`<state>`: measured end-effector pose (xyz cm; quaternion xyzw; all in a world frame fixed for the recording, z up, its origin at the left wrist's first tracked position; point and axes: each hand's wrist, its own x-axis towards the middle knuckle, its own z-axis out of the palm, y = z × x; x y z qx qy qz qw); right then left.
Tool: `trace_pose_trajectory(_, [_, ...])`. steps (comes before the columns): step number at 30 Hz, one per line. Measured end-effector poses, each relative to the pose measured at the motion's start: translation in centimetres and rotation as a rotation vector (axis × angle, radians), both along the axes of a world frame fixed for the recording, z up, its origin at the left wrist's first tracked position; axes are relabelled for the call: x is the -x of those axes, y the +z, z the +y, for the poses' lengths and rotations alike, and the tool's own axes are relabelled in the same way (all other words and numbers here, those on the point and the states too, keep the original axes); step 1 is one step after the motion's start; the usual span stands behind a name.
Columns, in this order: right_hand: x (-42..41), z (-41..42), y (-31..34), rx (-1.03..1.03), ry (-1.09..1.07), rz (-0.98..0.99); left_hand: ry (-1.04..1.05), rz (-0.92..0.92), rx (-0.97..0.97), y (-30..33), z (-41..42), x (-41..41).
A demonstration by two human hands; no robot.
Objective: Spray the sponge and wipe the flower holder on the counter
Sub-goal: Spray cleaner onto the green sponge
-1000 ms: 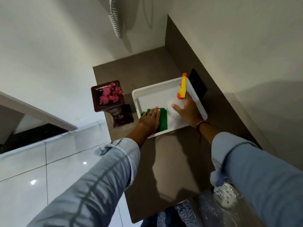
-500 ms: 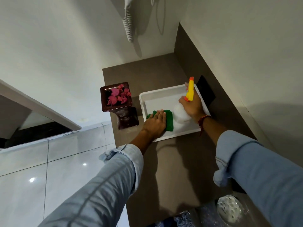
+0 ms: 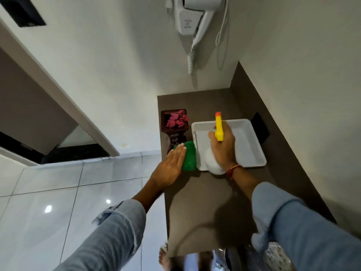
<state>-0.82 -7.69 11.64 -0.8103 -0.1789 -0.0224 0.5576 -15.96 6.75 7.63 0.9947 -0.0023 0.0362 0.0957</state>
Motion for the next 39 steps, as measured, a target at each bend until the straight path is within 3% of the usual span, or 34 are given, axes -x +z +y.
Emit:
trace_pose_trajectory(8, [11.7, 4.1, -3.1, 0.076, 0.073, 0.216, 0.245, 0.078, -0.095, 1.1, 4.4, 7.0])
trace_pose_trajectory(26, [13.7, 3.0, -5.7, 0.359, 0.087, 0.233, 0.277, 0.105, -0.115, 1.5, 4.4, 8.1])
trace_pose_trajectory(32, [10.6, 1.3, -3.9, 0.172, -0.012, 0.213, 0.300, 0.071, -0.106, 2.0, 5.2, 7.2])
trace_pose_trajectory(39, [0.4, -0.7, -1.0, 0.003, -0.154, 0.007, 0.256, -0.025, -0.103, 3.6, 5.6, 4.9])
